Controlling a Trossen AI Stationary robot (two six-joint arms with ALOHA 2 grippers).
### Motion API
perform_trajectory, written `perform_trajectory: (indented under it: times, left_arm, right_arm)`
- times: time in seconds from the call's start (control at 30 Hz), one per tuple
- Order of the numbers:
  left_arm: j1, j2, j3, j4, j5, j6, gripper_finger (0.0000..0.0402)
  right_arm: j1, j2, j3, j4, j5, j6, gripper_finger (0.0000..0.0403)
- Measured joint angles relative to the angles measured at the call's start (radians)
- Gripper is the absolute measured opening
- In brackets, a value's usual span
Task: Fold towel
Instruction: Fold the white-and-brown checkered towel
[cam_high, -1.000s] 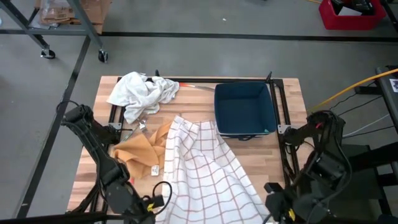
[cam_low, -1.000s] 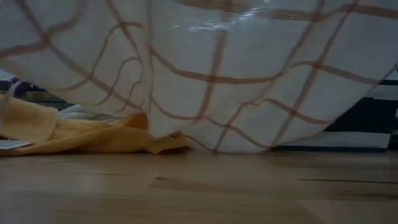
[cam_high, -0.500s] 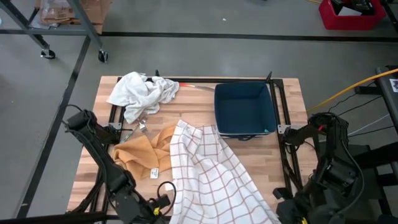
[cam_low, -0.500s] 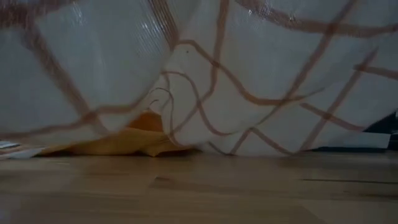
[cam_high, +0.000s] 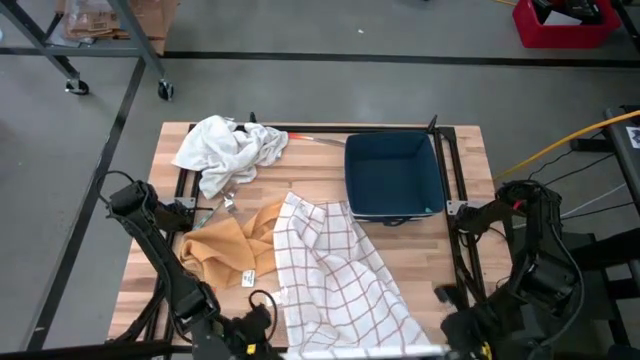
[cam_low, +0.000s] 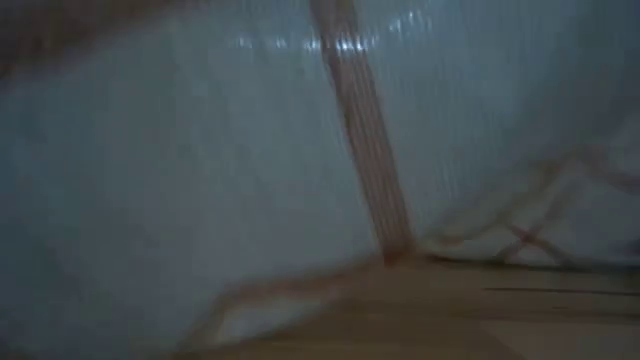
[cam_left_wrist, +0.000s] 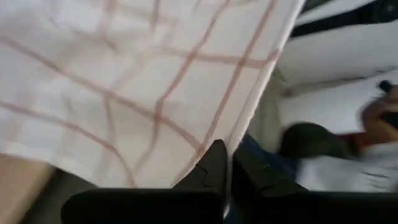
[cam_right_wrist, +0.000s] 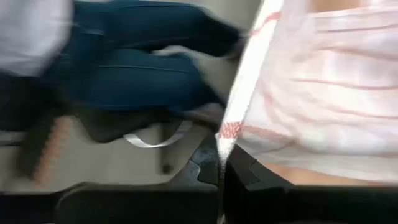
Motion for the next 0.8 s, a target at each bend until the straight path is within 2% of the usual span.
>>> perform_trajectory:
  times: [0.17,0.23,0.33,0.43,0.6,0.8]
  left_arm:
    - [-0.005,-0.036,0.000,-0.218,-0.161,0.020,0.0000]
    - [-0.004,-0.050,0.000,-0.357,-0.228,-0.017,0.0000]
    - [0.008,-0.074,-0.001,-0.540,-0.322,-0.100,0.0000]
    - [0.029,-0.098,-0.001,-0.680,-0.381,-0.154,0.0000]
    - [0.079,-0.125,-0.001,-0.828,-0.470,-0.162,0.0000]
    - [0.159,-0.152,-0.001,-1.008,-0.487,-0.162,0.0000]
  right_arm:
    - [-0.046,-0.001,0.000,-0.263,0.231,0.040,0.0001]
    - [-0.081,-0.013,-0.020,-0.247,0.284,0.007,0.0001]
    - [-0.134,-0.025,-0.020,-0.226,0.331,-0.103,0.0001]
    - [-0.200,-0.036,-0.031,-0.255,0.375,-0.120,0.0001]
    - [-0.318,-0.067,-0.045,-0.261,0.431,-0.193,0.0001]
    - [-0.481,-0.090,-0.045,-0.260,0.465,-0.248,0.0001]
